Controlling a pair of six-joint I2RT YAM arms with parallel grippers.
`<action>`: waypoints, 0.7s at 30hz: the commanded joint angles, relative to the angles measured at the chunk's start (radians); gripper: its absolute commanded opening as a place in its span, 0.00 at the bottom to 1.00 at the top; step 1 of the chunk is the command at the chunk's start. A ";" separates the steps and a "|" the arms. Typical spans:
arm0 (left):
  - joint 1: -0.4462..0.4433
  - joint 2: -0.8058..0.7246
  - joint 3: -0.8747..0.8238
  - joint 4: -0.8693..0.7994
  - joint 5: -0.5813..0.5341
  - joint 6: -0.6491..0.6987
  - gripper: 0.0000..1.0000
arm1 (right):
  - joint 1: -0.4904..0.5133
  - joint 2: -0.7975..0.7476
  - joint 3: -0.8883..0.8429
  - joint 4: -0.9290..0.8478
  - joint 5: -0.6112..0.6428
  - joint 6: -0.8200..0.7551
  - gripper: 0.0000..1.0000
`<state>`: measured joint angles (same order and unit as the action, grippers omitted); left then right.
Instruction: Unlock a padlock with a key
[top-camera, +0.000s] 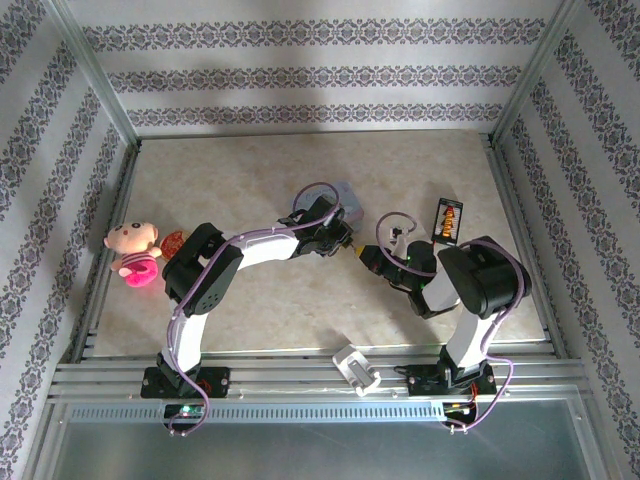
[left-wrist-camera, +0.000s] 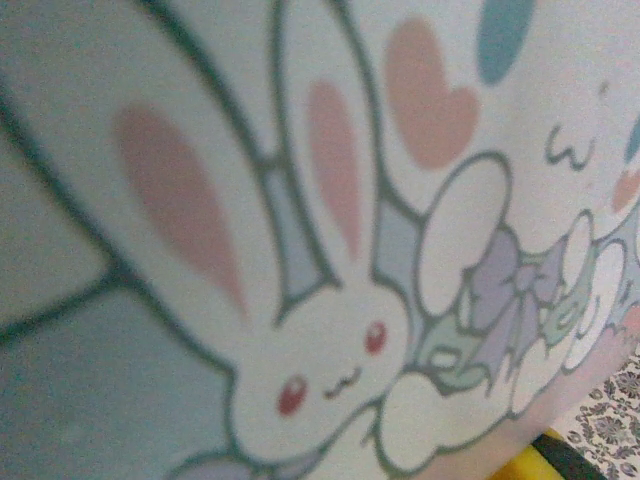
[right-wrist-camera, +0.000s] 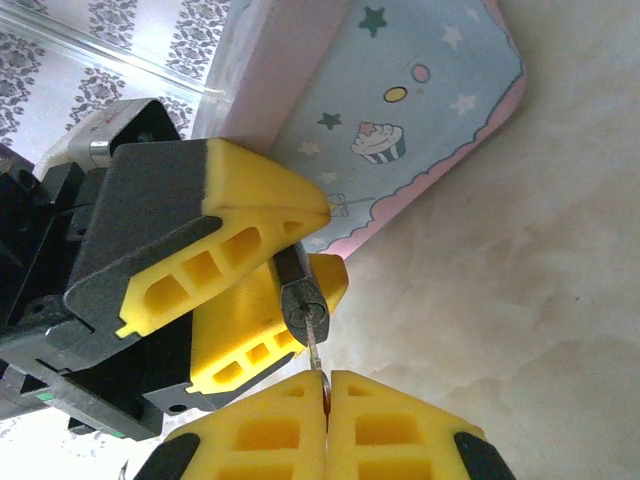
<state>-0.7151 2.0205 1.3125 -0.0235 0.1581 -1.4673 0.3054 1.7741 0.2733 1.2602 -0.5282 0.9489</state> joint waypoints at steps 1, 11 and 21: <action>-0.015 0.015 0.027 -0.045 0.057 -0.022 0.00 | 0.021 -0.083 0.003 -0.081 0.064 -0.090 0.00; -0.021 0.028 0.044 -0.033 0.070 -0.034 0.00 | 0.048 -0.152 0.050 -0.228 0.079 -0.124 0.00; -0.025 0.035 0.055 -0.040 0.085 -0.030 0.00 | 0.044 0.057 0.052 0.069 0.036 0.021 0.00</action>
<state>-0.7177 2.0365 1.3361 -0.0429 0.1459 -1.4639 0.3382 1.8034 0.3111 1.2232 -0.4728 0.9321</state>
